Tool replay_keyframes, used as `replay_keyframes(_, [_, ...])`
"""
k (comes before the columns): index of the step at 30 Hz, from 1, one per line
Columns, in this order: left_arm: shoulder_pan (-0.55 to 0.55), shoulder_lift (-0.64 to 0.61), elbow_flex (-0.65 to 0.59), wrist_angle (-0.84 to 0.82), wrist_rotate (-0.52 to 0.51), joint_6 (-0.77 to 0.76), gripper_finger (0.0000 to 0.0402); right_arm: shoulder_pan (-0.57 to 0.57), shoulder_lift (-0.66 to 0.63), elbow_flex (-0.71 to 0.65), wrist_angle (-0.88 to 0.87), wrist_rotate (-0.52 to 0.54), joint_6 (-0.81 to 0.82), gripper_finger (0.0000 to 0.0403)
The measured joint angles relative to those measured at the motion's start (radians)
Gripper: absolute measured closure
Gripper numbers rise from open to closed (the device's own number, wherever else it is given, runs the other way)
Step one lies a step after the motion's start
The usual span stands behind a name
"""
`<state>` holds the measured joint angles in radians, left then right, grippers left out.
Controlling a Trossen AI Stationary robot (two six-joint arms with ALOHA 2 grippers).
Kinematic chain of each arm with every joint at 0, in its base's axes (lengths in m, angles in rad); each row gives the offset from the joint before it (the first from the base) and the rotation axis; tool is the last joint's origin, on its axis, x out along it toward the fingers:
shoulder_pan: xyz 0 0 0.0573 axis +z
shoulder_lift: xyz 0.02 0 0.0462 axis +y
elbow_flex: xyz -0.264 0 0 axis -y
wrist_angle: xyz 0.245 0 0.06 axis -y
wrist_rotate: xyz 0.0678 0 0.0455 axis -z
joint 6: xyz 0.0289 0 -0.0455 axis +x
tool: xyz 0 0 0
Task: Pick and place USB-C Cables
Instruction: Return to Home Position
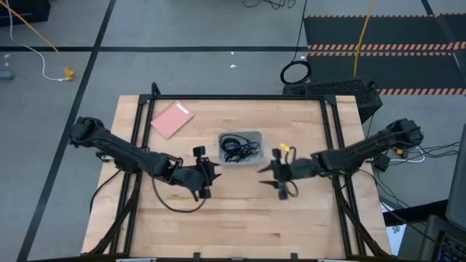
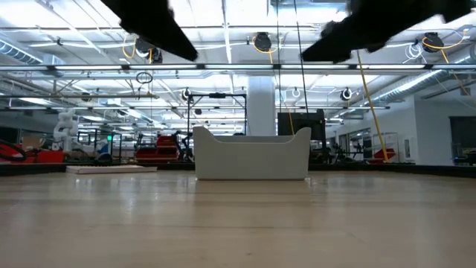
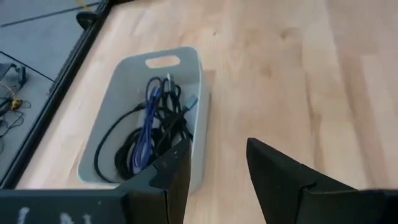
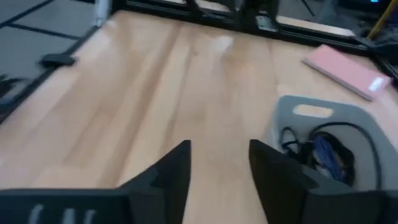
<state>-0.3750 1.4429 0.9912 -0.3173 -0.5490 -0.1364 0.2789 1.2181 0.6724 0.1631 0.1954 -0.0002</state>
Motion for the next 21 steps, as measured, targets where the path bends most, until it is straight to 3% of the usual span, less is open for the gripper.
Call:
replay_keyframes(5, [-0.06,-0.064,-0.02,-0.044,-0.006,-0.041,0.028,0.078,-0.105,-0.094,-0.004,0.076,0.042,0.0317])
replay_keyframes(10, [-0.107,-0.107,-0.127,0.075,-0.011,-0.033,0.0338,0.134,-0.196,-0.181,0.003,0.066,0.083,0.0391])
replay_keyframes(15, [-0.119,-0.139,-0.218,0.201,-0.011,-0.034,0.0392,0.162,-0.299,-0.273,0.027,0.066,0.063,0.039])
replay_keyframes(21, [-0.119,-0.137,-0.287,0.352,-0.008,-0.011,0.0383,0.161,-0.43,-0.44,0.174,-0.019,0.047,0.0401])
